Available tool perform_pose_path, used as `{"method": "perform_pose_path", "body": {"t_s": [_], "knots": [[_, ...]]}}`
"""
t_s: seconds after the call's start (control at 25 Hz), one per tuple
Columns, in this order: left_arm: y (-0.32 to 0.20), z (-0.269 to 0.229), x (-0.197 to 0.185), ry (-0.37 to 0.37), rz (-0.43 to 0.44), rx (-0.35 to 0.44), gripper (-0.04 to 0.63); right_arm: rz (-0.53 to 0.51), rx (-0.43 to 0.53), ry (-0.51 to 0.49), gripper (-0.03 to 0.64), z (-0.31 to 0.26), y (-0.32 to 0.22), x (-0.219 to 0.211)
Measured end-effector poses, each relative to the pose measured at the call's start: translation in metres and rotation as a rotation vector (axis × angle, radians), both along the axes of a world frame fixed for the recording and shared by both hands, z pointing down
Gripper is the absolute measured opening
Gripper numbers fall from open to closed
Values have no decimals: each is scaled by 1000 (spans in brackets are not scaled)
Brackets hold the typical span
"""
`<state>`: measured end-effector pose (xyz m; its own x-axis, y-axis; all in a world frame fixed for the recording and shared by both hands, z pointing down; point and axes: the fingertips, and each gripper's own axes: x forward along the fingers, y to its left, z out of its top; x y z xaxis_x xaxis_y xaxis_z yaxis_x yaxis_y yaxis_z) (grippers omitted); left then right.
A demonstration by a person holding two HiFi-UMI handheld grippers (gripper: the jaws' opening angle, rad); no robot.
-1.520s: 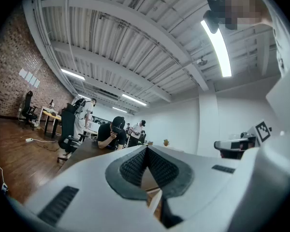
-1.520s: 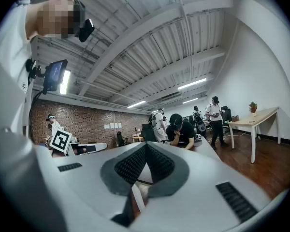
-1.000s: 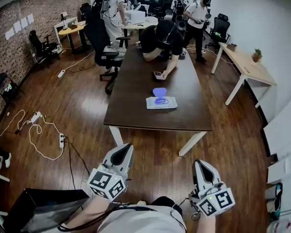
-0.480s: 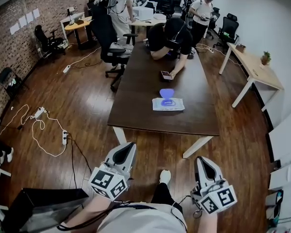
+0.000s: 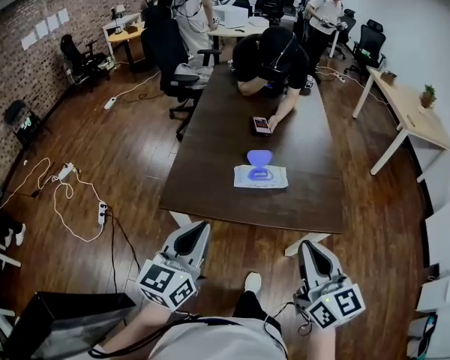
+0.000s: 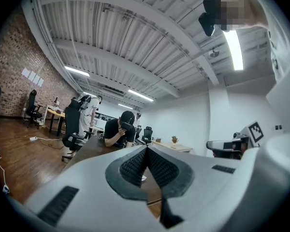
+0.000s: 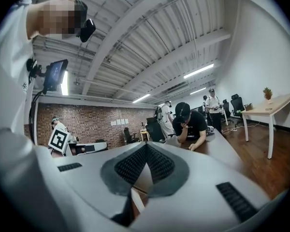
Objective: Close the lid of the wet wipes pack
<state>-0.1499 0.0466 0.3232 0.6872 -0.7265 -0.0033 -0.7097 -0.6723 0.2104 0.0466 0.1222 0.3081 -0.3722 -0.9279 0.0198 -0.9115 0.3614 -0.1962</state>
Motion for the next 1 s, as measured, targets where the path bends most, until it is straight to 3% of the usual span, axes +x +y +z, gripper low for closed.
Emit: {"method": "perform_pose_path", "body": {"t_s": [0.32,0.52,1.0], "knots": [[-79,3,60,-35,-62,-37,-2,-79,-28,-16,6,4,-92,60],[-127,-1,88,-15,-101,-34,-2,-155,-21,5,6,1,-153,88],[-201,7,134,-92,-167,-45,-2,-313,-45,23,6,26,-254,103]]}}
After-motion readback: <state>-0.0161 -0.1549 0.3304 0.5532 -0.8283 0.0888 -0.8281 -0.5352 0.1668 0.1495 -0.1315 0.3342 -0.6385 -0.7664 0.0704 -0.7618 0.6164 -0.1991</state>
